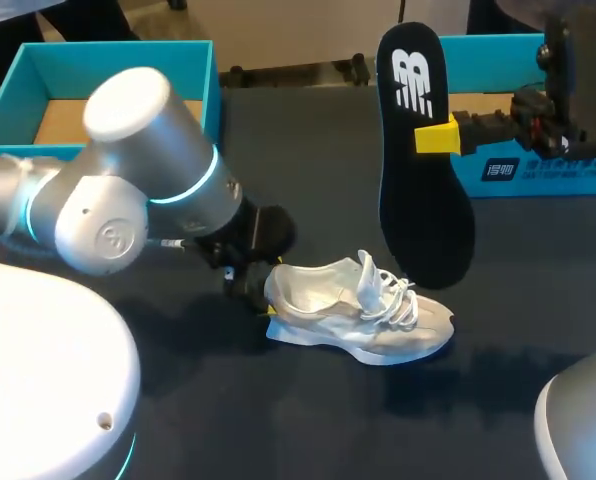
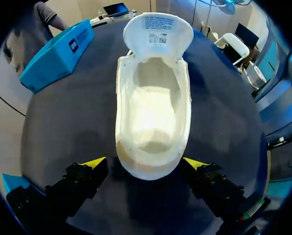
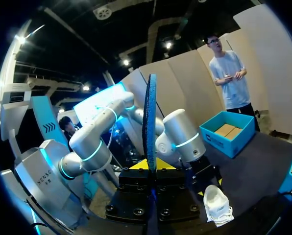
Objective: Take the shoe out of the shoebox, open the shoe tongue, remove and reinsert the insole, then place the shoe into the shoebox
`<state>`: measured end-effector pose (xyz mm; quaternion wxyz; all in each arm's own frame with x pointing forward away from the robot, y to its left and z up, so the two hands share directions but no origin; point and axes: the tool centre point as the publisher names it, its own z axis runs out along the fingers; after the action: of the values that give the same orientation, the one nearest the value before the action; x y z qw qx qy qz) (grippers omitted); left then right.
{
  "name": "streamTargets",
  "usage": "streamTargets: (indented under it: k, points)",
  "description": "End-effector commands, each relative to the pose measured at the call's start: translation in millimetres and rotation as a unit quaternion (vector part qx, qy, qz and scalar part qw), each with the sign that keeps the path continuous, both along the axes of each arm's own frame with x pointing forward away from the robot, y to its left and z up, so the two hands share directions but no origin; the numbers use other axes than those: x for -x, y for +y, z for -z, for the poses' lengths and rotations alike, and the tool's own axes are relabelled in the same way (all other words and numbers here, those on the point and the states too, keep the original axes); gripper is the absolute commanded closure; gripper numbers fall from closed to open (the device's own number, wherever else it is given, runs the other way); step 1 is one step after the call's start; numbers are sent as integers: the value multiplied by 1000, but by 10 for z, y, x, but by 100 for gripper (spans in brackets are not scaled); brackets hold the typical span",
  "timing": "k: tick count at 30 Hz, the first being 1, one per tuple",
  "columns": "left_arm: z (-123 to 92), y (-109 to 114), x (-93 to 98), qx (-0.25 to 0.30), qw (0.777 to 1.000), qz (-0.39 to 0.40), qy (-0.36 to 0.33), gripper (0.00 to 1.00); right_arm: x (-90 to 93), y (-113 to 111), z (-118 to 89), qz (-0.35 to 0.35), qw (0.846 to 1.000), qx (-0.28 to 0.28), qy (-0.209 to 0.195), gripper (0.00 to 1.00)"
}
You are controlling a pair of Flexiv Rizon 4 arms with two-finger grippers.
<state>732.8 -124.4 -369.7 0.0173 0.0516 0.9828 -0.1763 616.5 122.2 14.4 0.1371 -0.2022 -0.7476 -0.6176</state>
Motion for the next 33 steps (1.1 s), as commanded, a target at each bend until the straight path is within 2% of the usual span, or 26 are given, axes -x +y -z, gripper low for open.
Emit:
streamTargets:
  k: [1,9,15,19,27,33]
  points:
    - [-131,-17,51,-62,998,10,-11,0,-29,26,3,-2,1000,1,0,100]
    - [-171,-49,49,-88,995,27,-23,0,-29,26,3,-2,1000,1,0,100]
    - [-296,-34,52,-68,997,42,4,0,-29,26,3,-2,1000,1,0,100]
    - [-408,-75,74,-69,996,46,-10,0,-29,26,3,-2,1000,1,0,100]
    - [-588,-329,24,-65,996,58,-28,0,-29,26,3,-2,1000,1,0,100]
    - [-495,-594,-94,-57,995,74,-29,0,-29,26,3,-2,1000,1,0,100]
